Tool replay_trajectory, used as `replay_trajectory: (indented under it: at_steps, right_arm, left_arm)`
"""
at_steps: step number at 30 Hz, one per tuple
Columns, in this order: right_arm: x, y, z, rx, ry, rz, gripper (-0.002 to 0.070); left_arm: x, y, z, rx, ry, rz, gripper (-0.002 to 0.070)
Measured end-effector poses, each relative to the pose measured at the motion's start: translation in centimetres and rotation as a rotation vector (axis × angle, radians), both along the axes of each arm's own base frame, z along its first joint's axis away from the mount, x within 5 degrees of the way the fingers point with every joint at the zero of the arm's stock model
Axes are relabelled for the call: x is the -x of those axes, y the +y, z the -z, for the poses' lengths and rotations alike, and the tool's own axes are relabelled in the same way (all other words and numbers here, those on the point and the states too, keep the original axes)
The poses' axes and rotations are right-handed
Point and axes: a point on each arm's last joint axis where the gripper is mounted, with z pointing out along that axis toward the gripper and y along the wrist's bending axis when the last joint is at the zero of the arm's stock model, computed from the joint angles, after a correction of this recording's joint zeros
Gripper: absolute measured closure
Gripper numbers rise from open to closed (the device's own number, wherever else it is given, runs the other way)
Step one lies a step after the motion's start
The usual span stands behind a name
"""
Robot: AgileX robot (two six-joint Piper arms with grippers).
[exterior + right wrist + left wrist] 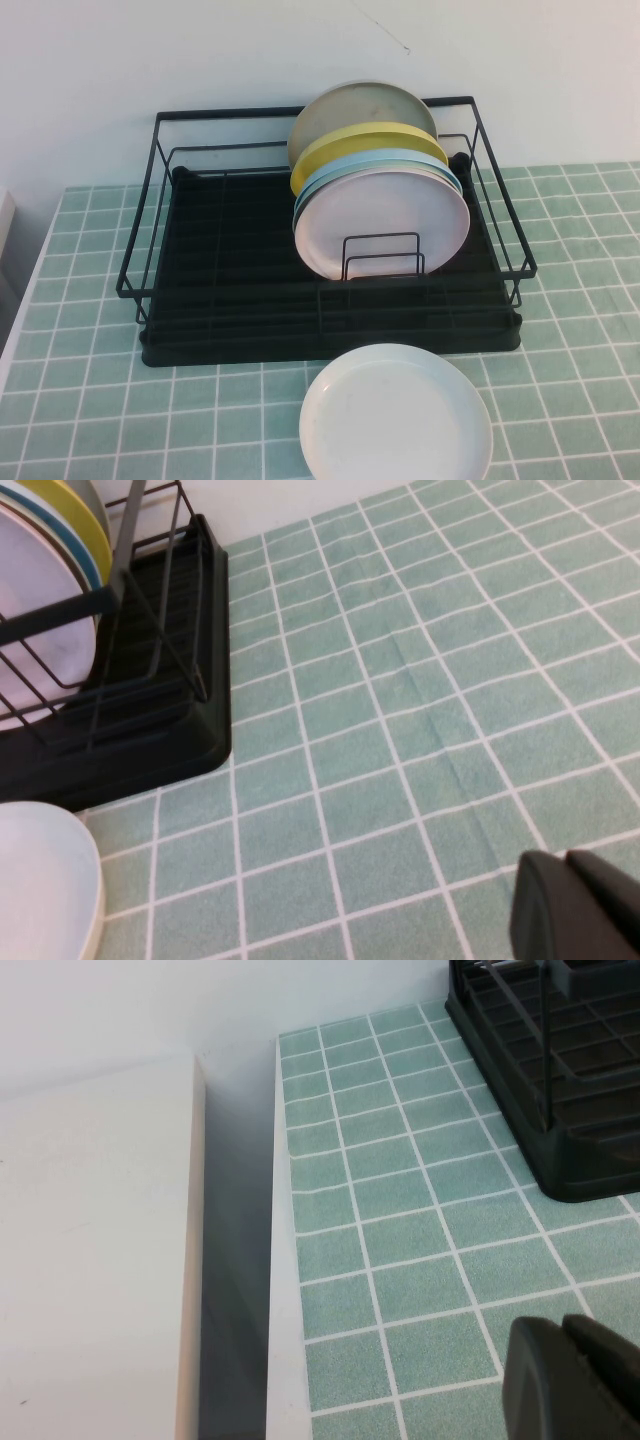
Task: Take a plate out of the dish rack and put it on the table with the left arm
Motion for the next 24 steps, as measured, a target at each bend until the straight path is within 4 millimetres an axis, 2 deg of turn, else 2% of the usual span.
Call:
replay_trajectory:
  at_steps: [19,22,24]
  right_arm:
    - [0.0,0.0,0.0,0.000,0.000,0.000,0.0678]
    - [0.0,0.0,0.0,0.000,0.000,0.000,0.0678]
    - [0.0,0.0,0.0,0.000,0.000,0.000,0.0678]
  left_arm:
    - [-0.1,0.0,-0.1,0.003,-0.028,0.000,0.0678]
    - [-0.3,0.0,-1.1,0.006,-0.153,0.001,0.0678]
    - [-0.4,0.0,-3.0,0.025,-0.366,0.002,0.0678]
